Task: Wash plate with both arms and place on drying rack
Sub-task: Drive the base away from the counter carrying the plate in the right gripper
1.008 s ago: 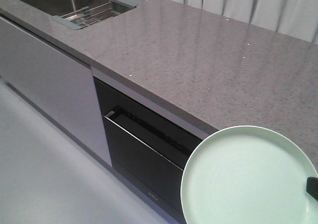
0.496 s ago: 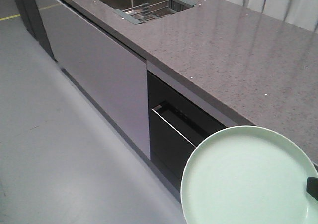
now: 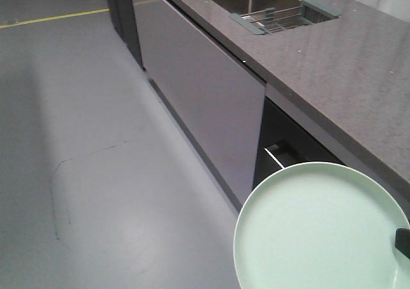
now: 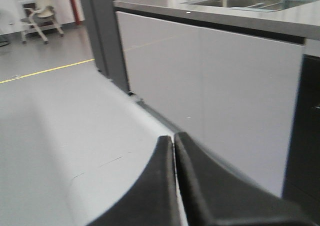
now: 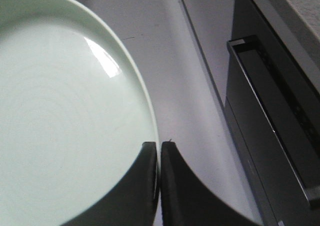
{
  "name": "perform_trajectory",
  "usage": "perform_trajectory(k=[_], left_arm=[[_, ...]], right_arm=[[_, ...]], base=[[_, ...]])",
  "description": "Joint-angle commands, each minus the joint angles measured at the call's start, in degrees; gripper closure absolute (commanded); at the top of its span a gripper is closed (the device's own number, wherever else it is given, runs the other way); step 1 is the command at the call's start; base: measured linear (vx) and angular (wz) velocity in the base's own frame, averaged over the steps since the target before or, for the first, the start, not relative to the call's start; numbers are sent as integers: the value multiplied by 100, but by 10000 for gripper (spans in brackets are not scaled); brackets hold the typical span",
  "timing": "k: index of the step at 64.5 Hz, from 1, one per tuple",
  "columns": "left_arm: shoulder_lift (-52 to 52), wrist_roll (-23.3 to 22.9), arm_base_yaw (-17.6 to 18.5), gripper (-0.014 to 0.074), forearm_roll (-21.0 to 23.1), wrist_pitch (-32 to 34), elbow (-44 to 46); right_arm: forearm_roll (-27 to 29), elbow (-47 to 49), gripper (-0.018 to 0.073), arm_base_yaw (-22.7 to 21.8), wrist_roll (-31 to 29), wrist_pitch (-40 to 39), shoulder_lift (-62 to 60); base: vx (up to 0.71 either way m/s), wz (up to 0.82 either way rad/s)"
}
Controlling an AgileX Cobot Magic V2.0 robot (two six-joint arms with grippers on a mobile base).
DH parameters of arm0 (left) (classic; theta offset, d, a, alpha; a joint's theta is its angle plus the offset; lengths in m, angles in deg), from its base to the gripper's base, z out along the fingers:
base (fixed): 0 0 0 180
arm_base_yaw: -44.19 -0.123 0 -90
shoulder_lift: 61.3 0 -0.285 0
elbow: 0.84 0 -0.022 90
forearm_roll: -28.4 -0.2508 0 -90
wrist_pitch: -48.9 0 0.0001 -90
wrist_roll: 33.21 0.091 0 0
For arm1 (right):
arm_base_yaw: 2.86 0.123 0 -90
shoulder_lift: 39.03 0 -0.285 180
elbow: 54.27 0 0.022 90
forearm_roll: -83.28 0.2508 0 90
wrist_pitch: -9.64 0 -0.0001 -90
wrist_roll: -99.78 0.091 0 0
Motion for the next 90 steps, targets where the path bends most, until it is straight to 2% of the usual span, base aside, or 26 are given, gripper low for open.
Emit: perform_trajectory(k=[1,55,90], left_arm=[[87,-34,24,603,36,413,124],[87,-34,24,603,36,413,124],[87,-34,24,603,36,413,124]], right_arm=[[225,147,561,-38,-8,-294,36],[220,147,561,-38,-8,-296,36],[220,147,561,-38,-8,-296,36]], base=[[7,53],[12,53],[18,26]])
